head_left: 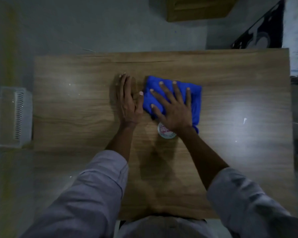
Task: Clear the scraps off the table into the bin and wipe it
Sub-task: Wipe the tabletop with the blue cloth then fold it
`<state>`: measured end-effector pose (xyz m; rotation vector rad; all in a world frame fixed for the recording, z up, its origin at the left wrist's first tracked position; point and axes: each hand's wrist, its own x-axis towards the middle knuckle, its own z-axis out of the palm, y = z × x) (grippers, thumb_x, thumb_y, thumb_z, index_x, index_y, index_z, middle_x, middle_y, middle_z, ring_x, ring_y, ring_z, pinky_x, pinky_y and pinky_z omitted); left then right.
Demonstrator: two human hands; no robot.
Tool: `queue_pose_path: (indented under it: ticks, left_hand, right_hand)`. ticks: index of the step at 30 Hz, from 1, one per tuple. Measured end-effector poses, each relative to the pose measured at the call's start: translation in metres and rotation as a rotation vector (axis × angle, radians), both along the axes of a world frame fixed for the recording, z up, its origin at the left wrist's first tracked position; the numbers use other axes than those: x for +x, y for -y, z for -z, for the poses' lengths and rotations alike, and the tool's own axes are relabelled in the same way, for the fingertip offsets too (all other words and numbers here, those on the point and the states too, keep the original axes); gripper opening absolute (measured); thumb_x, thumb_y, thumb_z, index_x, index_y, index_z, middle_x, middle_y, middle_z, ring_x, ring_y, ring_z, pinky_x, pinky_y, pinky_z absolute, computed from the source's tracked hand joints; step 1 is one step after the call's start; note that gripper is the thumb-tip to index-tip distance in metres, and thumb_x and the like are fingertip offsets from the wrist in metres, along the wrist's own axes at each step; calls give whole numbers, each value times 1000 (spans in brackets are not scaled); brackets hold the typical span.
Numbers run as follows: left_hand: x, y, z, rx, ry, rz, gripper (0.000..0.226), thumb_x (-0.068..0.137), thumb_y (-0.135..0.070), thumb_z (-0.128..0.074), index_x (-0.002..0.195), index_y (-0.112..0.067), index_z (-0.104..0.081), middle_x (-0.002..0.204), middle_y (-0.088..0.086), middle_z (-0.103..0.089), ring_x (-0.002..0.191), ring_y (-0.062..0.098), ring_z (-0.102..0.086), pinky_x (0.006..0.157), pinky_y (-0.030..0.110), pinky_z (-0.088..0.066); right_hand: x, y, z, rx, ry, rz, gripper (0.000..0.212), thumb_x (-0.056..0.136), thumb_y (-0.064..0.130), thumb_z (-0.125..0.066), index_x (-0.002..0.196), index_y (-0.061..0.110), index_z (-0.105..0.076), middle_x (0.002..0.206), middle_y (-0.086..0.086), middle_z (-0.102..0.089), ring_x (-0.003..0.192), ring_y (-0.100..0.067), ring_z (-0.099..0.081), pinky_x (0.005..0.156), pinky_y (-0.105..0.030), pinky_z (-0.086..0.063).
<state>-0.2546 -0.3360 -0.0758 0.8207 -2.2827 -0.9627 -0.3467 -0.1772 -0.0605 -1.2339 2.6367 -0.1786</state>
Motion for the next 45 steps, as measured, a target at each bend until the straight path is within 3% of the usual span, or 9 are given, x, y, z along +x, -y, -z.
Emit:
queue_pose_path:
  ticks: [5, 10, 16, 21, 27, 32, 37, 41, 45]
  left_hand:
    - [0, 1, 1, -75, 13, 28, 57, 99, -31, -48, 142, 6, -49, 150, 22, -47, 144, 37, -38, 114, 59, -32]
    - [6, 0, 0, -4, 16, 52, 54, 100, -30, -48, 141, 4, -51, 149, 18, -50, 144, 33, -40, 117, 52, -31]
    - [10, 5, 3, -27, 70, 124, 50, 98, -31, -51, 135, 2, -59, 143, 18, -56, 139, 35, -46, 115, 52, -34]
    - [30, -1, 2, 39, 179, 178, 60, 97, -38, -51, 144, -2, -51, 155, 14, -44, 150, 30, -30, 124, 49, -20]
    - [88, -41, -9, 142, 219, 180, 63, 100, -40, -47, 150, -1, -43, 161, 14, -35, 154, 28, -22, 125, 49, -16]
    - [141, -77, -14, 117, 239, 210, 65, 99, -41, -48, 152, -4, -41, 163, 11, -32, 155, 22, -17, 127, 42, -9]
    - [184, -107, -18, 172, 255, 177, 73, 96, -45, -49, 156, -5, -32, 166, 9, -25, 156, 20, -12, 127, 46, -9]
    - [214, -136, -29, 297, 238, 137, 79, 93, -50, -47, 156, -4, -31, 165, 12, -24, 155, 22, -12, 127, 45, -6]
    - [255, -159, -34, 311, 257, 143, 82, 89, -50, -50, 155, -5, -31, 164, 14, -25, 154, 25, -13, 127, 46, -7]
  right_hand:
    - [-23, 32, 0, -51, 25, 356, 60, 101, 69, -24, 157, 50, -19, 169, 15, -9, 157, -29, 0, 119, -68, 2]
    - [60, 33, 0, -26, -15, 105, 62, 101, 62, -32, 159, 42, -22, 170, 10, -7, 157, -30, 2, 118, -69, -2]
    - [56, -66, -2, 6, -28, 244, 59, 100, 68, -31, 156, 51, -23, 168, 17, -15, 157, -23, -8, 120, -64, -7]
    - [30, -11, 6, -55, 9, 457, 58, 101, 67, -26, 157, 51, -19, 170, 14, -9, 157, -30, -1, 118, -69, 1]
    - [137, -43, -3, -44, 15, 152, 58, 103, 63, -28, 158, 45, -23, 170, 12, -10, 158, -26, -1, 119, -68, -5]
    - [128, -117, -9, 10, 43, 216, 61, 99, 69, -30, 157, 50, -22, 169, 16, -11, 158, -23, -4, 120, -66, -6]
    - [129, -57, -5, -20, 130, 487, 62, 99, 70, -24, 157, 52, -14, 170, 16, -2, 157, -30, 7, 117, -70, 7]
    - [215, -84, -5, 23, 80, 206, 62, 100, 68, -25, 158, 49, -14, 170, 13, -4, 157, -28, 4, 118, -69, 1]
    - [228, -168, -13, 55, 75, 219, 64, 96, 70, -29, 156, 52, -19, 169, 16, -11, 157, -26, -5, 119, -68, -5]
